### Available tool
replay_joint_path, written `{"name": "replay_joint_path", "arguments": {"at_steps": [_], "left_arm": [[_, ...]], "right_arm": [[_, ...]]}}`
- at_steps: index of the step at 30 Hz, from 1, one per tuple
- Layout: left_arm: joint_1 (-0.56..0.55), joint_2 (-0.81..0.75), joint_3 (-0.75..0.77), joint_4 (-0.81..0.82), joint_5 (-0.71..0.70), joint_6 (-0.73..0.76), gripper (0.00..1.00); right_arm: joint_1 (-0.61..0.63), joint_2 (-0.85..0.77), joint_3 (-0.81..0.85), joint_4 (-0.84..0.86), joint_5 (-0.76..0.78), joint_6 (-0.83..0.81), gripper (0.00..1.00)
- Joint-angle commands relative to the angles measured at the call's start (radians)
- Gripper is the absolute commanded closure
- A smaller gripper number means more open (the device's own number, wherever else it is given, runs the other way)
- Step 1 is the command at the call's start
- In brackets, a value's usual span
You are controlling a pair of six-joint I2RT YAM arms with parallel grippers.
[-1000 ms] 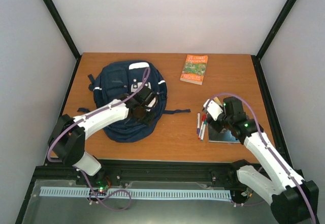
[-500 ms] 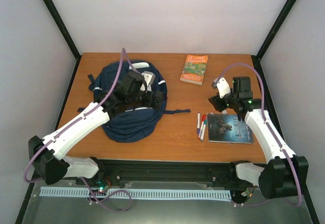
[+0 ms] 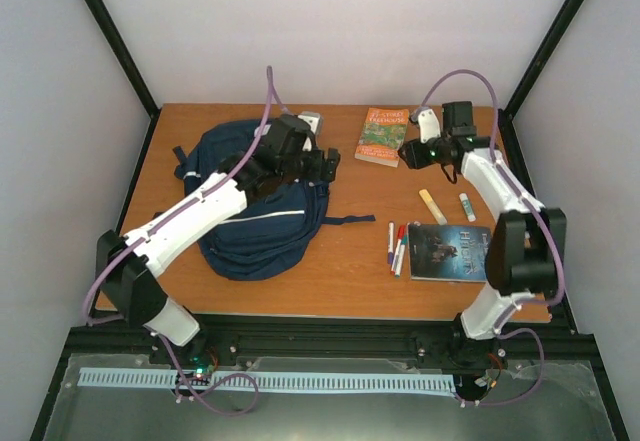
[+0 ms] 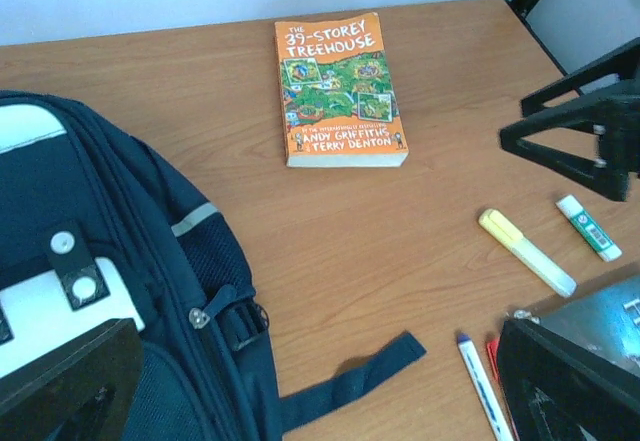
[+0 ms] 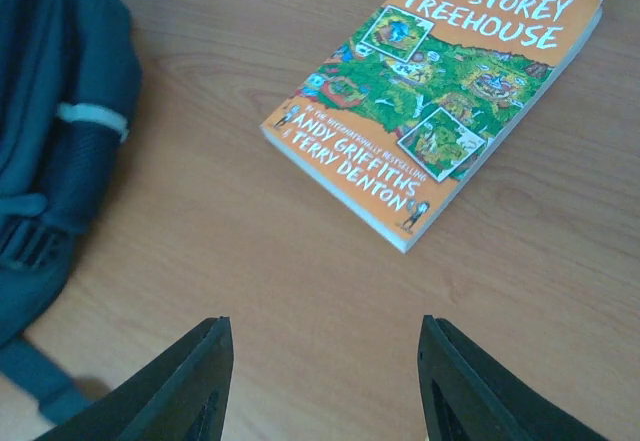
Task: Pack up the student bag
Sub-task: Move the book to the center of the board.
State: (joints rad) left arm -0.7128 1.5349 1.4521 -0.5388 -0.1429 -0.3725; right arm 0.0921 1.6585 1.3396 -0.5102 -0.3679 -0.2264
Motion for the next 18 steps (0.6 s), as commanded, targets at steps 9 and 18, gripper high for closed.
{"name": "replay_joint_path", "arguments": {"at_steps": [9, 18], "left_arm": [[0.017, 0.368, 0.313, -0.114, -0.176, 0.021, 0.0], [0.125, 0.61, 0.482, -0.028, 0.046, -0.038, 0.01]], "right_arm": [[-0.025, 0.422, 0.395, -0.056, 0.063, 0.124, 0.5], [-0.045, 0.709, 0.718, -0.18, 0.076, 0.198, 0.52]]}}
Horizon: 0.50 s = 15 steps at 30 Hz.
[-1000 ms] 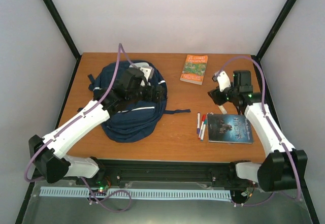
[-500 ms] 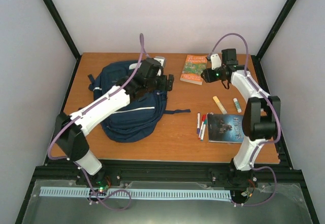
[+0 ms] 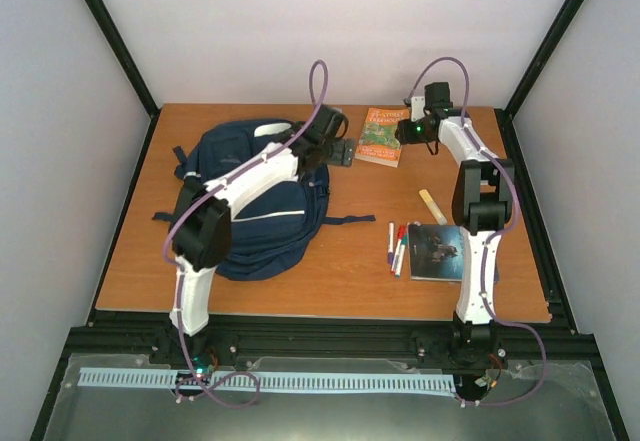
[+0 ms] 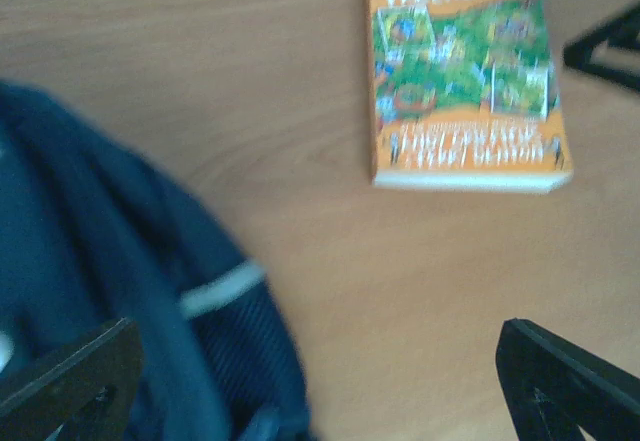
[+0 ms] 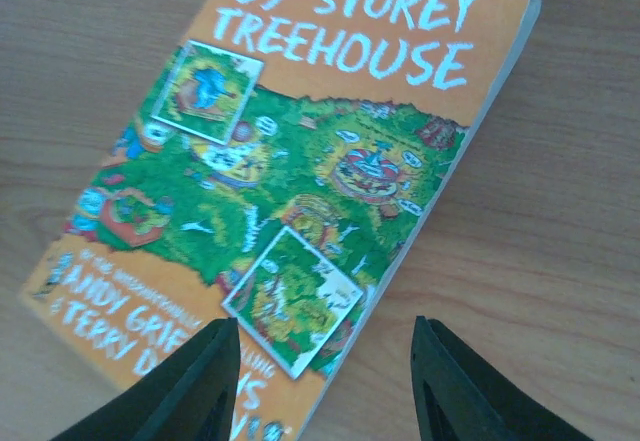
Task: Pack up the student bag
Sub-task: Move the book to the center of the board.
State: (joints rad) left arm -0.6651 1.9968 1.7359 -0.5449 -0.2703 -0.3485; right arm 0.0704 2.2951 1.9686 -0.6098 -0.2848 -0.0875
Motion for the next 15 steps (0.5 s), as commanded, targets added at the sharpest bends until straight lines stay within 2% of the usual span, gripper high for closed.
{"name": "replay_joint_path", "arguments": {"at_steps": [1, 2, 3, 6, 11, 15], "left_arm": [[0.094, 0.189, 0.236, -0.028, 0.248, -0.074, 0.07], [0.104, 0.224, 0.268, -0.022, 0.304, -0.081, 0.14], [0.11, 0.251, 0.295, -0.012, 0.334, -0.089, 0.16], [0.116, 0.331, 0.372, 0.01, 0.359, -0.1, 0.17], [0.126, 0.486, 0.577, -0.057, 0.403, -0.144, 0.17], [0.128, 0.535, 0.612, -0.052, 0.438, -0.168, 0.19]], "right_arm": [[-0.024, 0.085, 0.096, -0.082, -0.015, 0.065, 0.54], [-0.025, 0.093, 0.099, -0.081, -0.021, 0.067, 0.56], [-0.026, 0.099, 0.101, -0.081, -0.027, 0.07, 0.58], [-0.027, 0.116, 0.103, -0.081, -0.047, 0.077, 0.6], [-0.027, 0.165, 0.137, -0.098, -0.065, 0.074, 0.67], [-0.027, 0.204, 0.172, -0.124, -0.087, 0.064, 0.73]]}}
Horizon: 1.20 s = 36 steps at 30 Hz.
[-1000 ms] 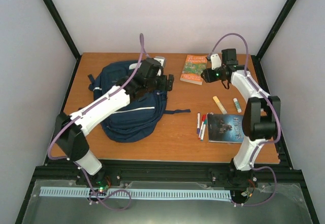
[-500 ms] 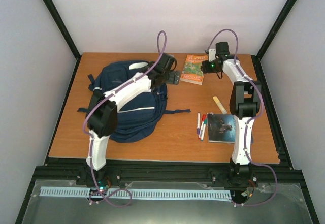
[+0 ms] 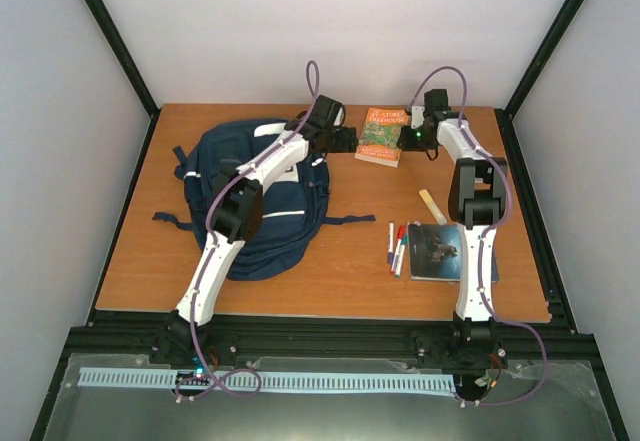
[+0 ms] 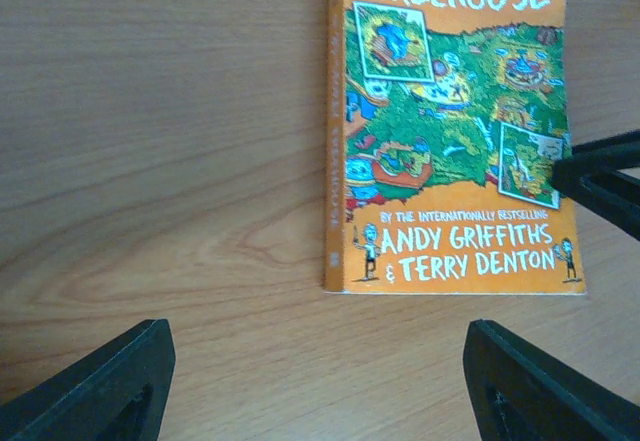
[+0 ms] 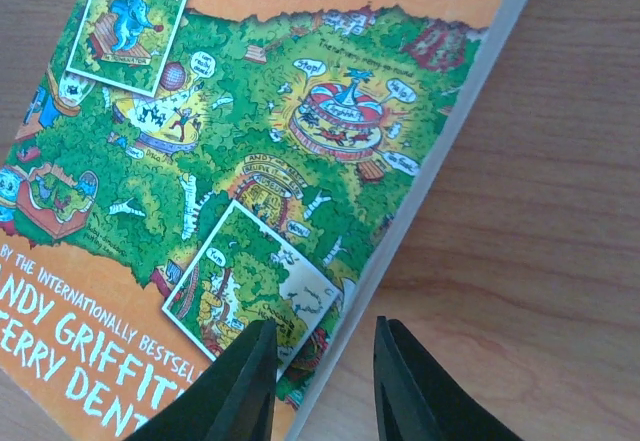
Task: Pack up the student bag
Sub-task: Move the book to the center of the board.
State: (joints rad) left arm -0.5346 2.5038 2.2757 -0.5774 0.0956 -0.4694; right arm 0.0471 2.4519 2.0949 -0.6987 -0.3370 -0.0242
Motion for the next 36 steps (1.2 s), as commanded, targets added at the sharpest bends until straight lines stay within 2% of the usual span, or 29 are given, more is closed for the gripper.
{"name": "replay_joint_path", "arguments": {"at_steps": [1, 12, 17, 24, 29, 36], "left_arm": [[-0.002, 0.036, 0.075, -0.011, 0.091, -0.05, 0.2], [-0.002, 0.16, 0.185, 0.034, 0.105, -0.119, 0.22], [-0.002, 0.193, 0.183, 0.04, 0.132, -0.122, 0.23], [-0.003, 0.22, 0.181, 0.066, 0.178, -0.112, 0.27], [-0.012, 0.207, 0.125, 0.112, 0.204, -0.088, 0.4], [-0.052, 0.045, -0.097, 0.177, 0.179, -0.047, 0.45]], "right_arm": [[-0.004, 0.055, 0.054, -0.046, -0.042, -0.008, 0.74], [0.009, 0.085, 0.082, -0.147, -0.007, -0.126, 0.86], [0.054, 0.107, 0.068, -0.197, 0.07, -0.216, 0.88], [0.079, 0.094, -0.004, -0.191, 0.064, -0.226, 0.88], [0.091, 0.073, -0.046, -0.178, 0.067, -0.233, 0.88], [0.128, 0.01, -0.138, -0.19, 0.029, -0.231, 0.88]]}}
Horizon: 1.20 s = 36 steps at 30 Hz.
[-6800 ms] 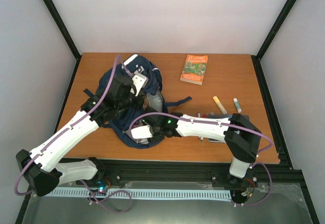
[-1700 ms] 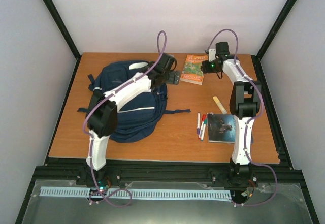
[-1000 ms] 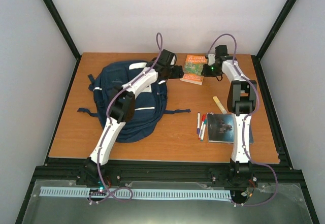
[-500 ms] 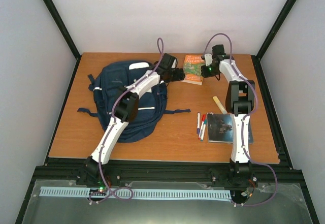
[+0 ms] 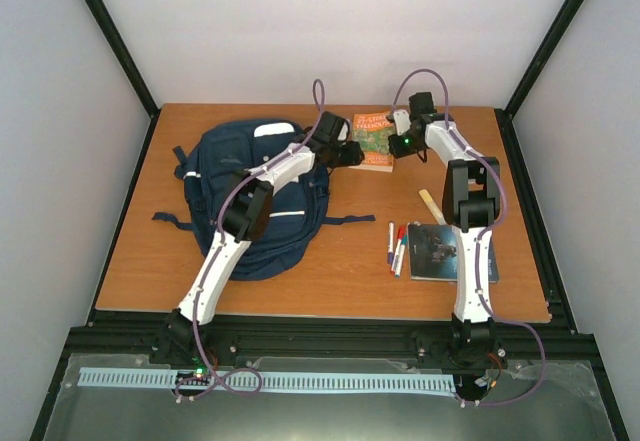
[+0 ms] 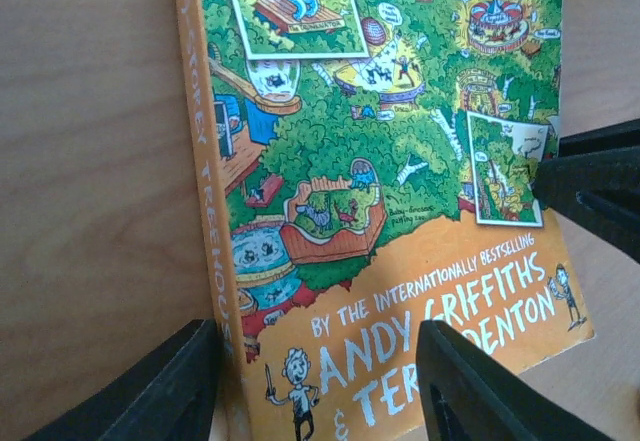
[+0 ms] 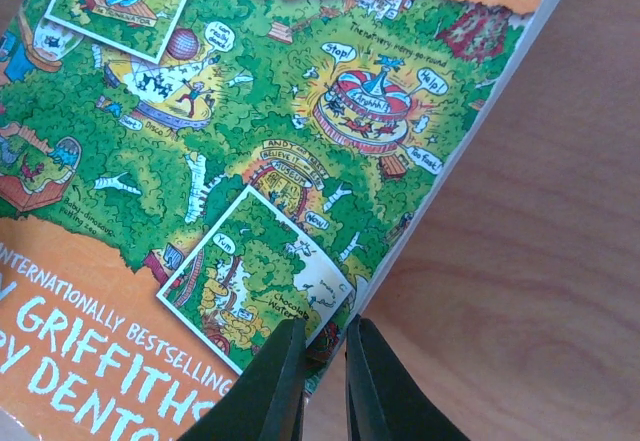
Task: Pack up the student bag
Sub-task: Move the book to the center of the board.
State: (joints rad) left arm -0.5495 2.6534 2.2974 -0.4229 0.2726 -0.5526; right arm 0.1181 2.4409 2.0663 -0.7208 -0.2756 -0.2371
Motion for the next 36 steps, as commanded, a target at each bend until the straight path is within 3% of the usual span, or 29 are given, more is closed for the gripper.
{"name": "replay_joint_path", "arguments": {"at_steps": [1, 13, 22, 29, 32, 33, 36], "left_arm": [[-0.043, -0.131, -0.153, 0.029, 0.002, 0.039, 0.46], [-0.077, -0.442, -0.757, 0.261, -0.004, -0.043, 0.48], [-0.141, -0.648, -1.04, 0.315, -0.03, -0.039, 0.48], [-0.179, -0.805, -1.186, 0.269, -0.104, -0.033, 0.46], [-0.179, -0.877, -1.228, 0.243, -0.13, -0.012, 0.33], [-0.179, -0.9, -1.247, 0.244, -0.134, -0.003, 0.24], [-0.179, -0.978, -1.286, 0.252, -0.169, 0.012, 0.1]], "right_arm": [[0.063, 0.004, -0.14, -0.165, -0.046, -0.016, 0.88], [0.089, -0.261, -0.543, -0.117, -0.111, -0.025, 0.87], [0.105, -0.439, -0.823, -0.076, -0.107, -0.045, 0.87], [0.102, -0.548, -0.89, -0.093, -0.13, -0.068, 0.86], [0.095, -0.609, -0.889, -0.109, -0.157, -0.07, 0.85], [0.095, -0.631, -0.886, -0.114, -0.172, -0.076, 0.81], [0.093, -0.695, -0.88, -0.113, -0.205, -0.076, 0.72]]}}
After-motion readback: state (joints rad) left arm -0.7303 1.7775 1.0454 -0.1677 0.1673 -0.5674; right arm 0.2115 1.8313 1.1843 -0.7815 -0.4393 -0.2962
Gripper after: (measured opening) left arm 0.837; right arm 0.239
